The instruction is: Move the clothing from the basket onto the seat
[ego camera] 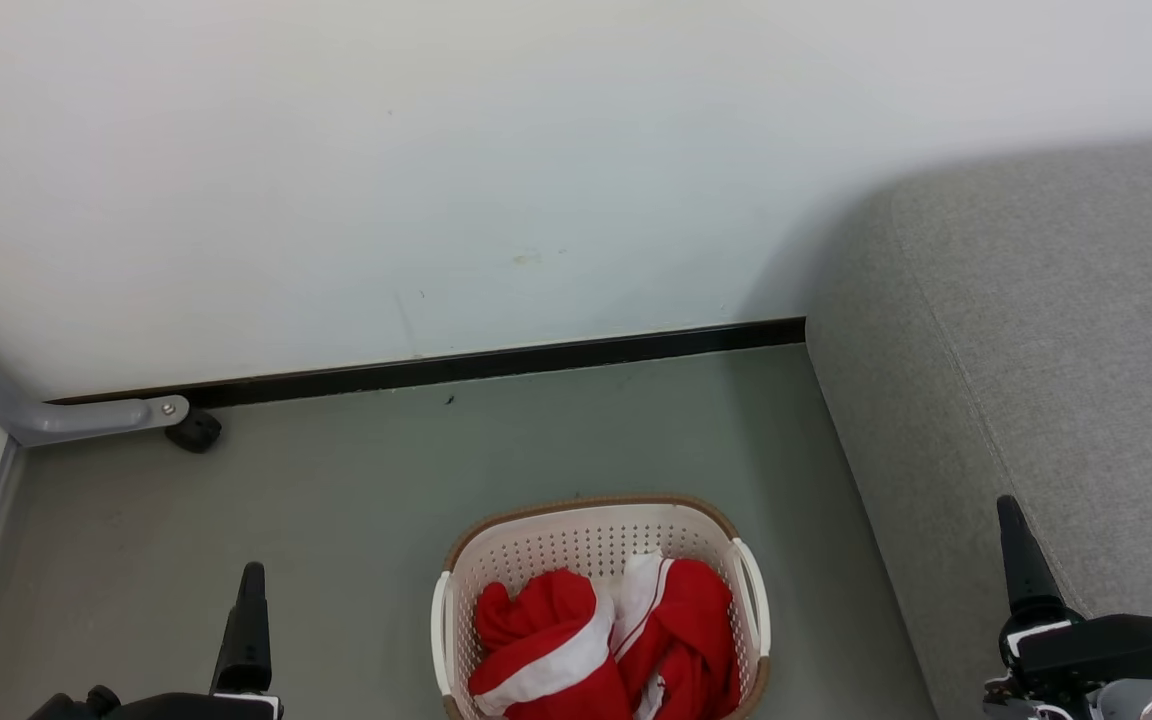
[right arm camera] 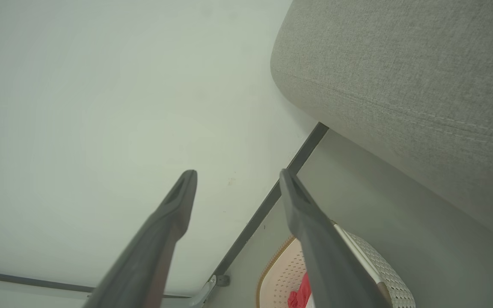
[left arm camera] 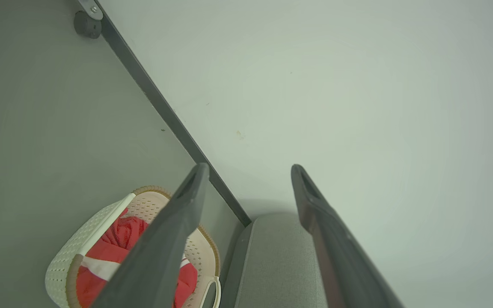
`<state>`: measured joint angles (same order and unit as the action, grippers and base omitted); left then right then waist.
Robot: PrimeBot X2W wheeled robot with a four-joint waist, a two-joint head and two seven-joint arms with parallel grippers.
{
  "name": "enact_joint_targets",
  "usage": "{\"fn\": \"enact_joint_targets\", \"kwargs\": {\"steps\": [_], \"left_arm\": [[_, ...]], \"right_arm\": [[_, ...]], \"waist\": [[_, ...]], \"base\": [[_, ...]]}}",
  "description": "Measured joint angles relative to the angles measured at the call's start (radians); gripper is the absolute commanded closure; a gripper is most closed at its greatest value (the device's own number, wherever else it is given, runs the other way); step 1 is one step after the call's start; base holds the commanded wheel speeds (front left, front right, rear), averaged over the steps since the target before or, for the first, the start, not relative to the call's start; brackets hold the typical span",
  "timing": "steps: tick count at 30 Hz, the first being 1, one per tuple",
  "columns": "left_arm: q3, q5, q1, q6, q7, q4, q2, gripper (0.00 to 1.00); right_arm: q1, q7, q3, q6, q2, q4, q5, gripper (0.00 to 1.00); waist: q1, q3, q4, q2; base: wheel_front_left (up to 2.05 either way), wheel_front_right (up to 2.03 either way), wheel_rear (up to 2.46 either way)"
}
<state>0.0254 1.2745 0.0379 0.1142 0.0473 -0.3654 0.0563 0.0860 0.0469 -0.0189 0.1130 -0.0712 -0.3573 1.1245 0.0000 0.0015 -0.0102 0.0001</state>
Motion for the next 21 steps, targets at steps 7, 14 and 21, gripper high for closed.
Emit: {"fn": "enact_joint_targets", "kwargs": {"steps": [7, 14, 21], "left_arm": [[-0.007, -0.121, 0.012, -0.004, 0.027, -0.013, 0.026, 0.00], [-0.027, -0.237, 0.015, -0.008, 0.046, -0.023, 0.048, 0.00], [-0.044, -0.365, 0.016, -0.013, 0.072, -0.029, 0.058, 0.00]], "right_arm": [[0.018, 0.026, -0.042, 0.000, -0.014, -0.001, -0.119, 0.00], [0.032, 0.045, -0.085, 0.000, -0.032, -0.006, -0.230, 0.00], [0.049, 0.071, -0.123, 0.000, -0.050, -0.019, -0.348, 0.00]], "waist": [[0.0000, 0.001, -0.003, 0.0000], [0.0000, 0.003, -0.006, 0.0000], [0.0000, 0.005, -0.009, 0.0000]], "base": [[0.00, 0.00, 0.00], [0.00, 0.00, 0.00], [0.00, 0.00, 0.00]]}}
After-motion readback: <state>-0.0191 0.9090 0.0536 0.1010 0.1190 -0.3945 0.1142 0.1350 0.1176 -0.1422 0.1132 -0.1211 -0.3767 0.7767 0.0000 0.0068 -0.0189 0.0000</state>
